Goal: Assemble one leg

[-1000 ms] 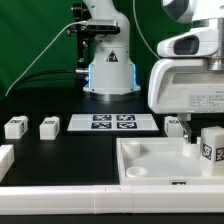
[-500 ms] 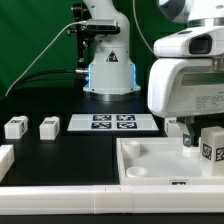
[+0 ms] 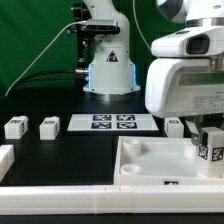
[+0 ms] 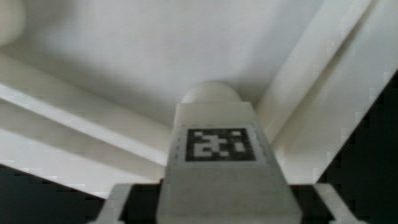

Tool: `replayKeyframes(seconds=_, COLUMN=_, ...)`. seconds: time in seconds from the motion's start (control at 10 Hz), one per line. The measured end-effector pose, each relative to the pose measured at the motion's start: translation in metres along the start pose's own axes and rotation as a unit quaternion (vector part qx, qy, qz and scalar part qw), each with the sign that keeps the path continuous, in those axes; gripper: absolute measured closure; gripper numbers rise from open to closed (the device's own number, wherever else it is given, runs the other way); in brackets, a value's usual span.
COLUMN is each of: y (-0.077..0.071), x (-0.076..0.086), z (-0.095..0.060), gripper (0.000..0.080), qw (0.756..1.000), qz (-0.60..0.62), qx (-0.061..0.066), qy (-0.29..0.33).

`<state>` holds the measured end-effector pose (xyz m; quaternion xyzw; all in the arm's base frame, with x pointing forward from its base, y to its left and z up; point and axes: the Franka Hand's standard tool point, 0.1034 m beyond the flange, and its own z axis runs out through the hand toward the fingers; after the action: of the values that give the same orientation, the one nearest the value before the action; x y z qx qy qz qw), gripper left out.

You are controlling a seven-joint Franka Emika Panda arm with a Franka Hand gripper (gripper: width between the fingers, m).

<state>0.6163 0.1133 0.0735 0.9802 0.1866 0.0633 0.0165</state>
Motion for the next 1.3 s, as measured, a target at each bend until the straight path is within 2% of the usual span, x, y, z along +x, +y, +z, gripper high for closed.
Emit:
replayKeyframes(seconds=0.3, y=0.0, x=0.0, z=0.0, gripper=0.0508, qw=0.998, qz=0.067, qx=0.001, qy=0.0)
replayKeyframes(seconds=0.4, y=-0.002, x=0.0, z=0.0, gripper=0.0508, qw=0.99, qz=0.143, qx=0.005, qy=0.0)
replayKeyframes(seconds=0.6, y=-0.006, x=0.001, z=0.0, gripper=0.0508, qw=0.967, qz=0.253, qx=0.007, qy=0.0)
replayKeyframes(seconds=0.7, y=-0.007, x=0.001, z=0.0, gripper=0.0508, qw=0.944, qz=0.331, qx=0.009, qy=-0.001)
replayKeyframes(seconds=0.9, y=0.0, x=-0.004, z=0.001, gripper=0.0505, qw=0.915, qz=0.403, qx=-0.003, qy=-0.002)
replayKeyframes(seconds=1.2, y=0.014, x=-0.014, z=0.0, gripper=0.0493, qw=0.842, qz=0.539, qx=-0.026, qy=-0.002)
replayKeyframes(seconds=1.3, y=0.019, x=-0.017, z=0.0, gripper=0.0488, qw=0.827, qz=0.561, qx=-0.035, qy=-0.004)
